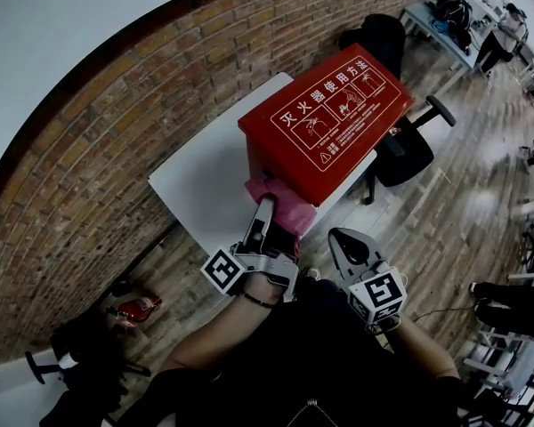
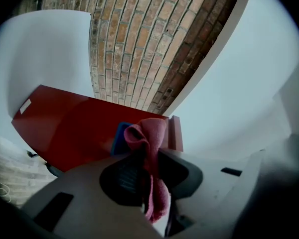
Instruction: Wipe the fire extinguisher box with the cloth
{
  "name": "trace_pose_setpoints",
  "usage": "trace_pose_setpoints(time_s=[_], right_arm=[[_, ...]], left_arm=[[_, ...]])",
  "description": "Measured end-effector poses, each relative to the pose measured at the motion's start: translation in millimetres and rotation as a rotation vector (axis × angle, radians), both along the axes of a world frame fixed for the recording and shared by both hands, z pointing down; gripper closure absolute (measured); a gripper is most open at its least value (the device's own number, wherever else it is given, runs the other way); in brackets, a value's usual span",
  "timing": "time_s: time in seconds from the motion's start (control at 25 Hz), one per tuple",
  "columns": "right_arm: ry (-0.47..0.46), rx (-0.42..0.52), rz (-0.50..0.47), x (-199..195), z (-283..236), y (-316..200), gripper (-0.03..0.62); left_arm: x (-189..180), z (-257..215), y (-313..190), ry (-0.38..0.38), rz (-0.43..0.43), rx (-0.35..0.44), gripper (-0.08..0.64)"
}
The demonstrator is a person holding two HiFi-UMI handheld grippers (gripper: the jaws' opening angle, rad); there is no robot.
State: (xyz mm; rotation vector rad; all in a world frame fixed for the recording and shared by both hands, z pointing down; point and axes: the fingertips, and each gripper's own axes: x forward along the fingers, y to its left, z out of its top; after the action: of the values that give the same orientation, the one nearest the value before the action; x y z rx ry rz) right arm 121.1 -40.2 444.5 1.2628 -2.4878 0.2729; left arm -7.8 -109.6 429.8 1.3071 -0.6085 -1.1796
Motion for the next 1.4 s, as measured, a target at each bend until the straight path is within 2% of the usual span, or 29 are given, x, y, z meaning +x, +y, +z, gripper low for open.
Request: trace_pose_setpoints(time_s=[0.6, 0.76, 1.0, 1.08, 1.2, 1.4], right_arm=[[-0.002, 0.013, 0.008, 1.6, -5.3, 3.3, 0.572], [-0.011, 0.018, 0.016, 3.4, -6.7, 2.6, 0.572], [-0.028, 0.054, 0.038, 6.9, -13.2, -0.8, 0.572], [-0.032, 0.072, 0.051, 7.9, -17.5, -2.9, 0.572], [-0.035, 0.106, 0.059, 6.7, -24.7, -6.1, 0.572], [-0.052, 0.140, 0.061, 0.5, -33.4, -9.4, 0.572]], left_arm=[[2.0, -60.8, -3.9, 0.000, 0.012, 0.156, 0.434], [1.4, -58.9, -3.3, -0.064, 0.020, 0.167, 0.434], [-11.2, -62.7, 2.3, -0.279, 0.002, 0.226, 0.434], [-17.0, -61.3, 4.9, -0.388, -0.006, 0.241, 0.434], [-28.7, -60.3, 9.5, -0.593, -0.033, 0.277, 0.434], [-41.9, -80.1, 23.5, -0.866, -0.107, 0.422, 0.434]])
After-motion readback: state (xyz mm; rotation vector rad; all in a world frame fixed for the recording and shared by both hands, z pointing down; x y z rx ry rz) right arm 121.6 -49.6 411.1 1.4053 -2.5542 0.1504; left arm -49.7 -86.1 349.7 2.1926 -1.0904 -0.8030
